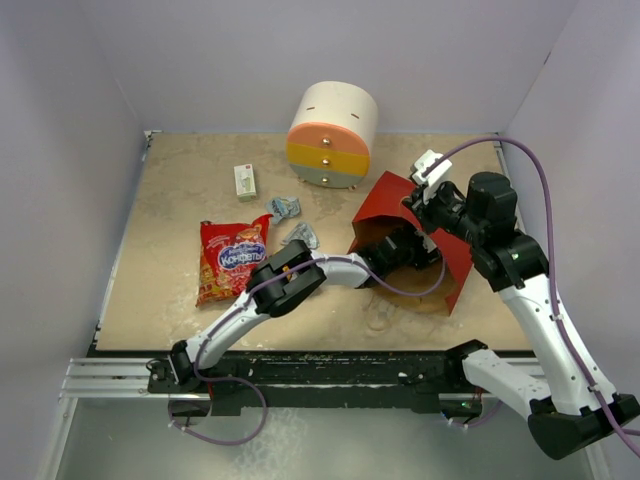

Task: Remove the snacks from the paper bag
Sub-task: Take out the snack from the paper bag.

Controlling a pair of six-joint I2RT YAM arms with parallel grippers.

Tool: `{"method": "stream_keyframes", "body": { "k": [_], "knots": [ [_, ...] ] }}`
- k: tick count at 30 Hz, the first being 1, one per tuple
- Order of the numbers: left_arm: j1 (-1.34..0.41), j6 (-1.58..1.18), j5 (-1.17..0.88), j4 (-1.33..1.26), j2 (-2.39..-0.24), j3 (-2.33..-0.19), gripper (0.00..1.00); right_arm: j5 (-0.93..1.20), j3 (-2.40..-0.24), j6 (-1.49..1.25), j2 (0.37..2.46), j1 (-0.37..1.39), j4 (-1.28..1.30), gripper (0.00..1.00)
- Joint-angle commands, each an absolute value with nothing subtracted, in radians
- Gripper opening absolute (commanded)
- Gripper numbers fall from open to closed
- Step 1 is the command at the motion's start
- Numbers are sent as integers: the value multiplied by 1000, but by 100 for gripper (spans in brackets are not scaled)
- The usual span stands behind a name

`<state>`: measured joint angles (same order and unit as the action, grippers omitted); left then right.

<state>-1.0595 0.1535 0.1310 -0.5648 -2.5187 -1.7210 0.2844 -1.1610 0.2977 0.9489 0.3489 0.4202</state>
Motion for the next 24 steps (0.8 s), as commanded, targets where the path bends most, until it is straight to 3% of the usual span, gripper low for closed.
{"method": "stream_keyframes", "body": {
  "k": [1,4,14,24],
  "knots": [
    [-1064,165,97,-576,-2563,-1833,69,309,-1185,289,936,356,383,0],
    [-1063,131,125,-536,-2588,-1893,64,297,-1187,290,936,356,372,0],
    [-1059,145,116,-463,-2592,-1895,14,291,-1200,288,926,356,408,0],
    [-1072,98,80,-409,-2325,-1624,2,238,-1183,306,924,356,352,0]
  ]
}}
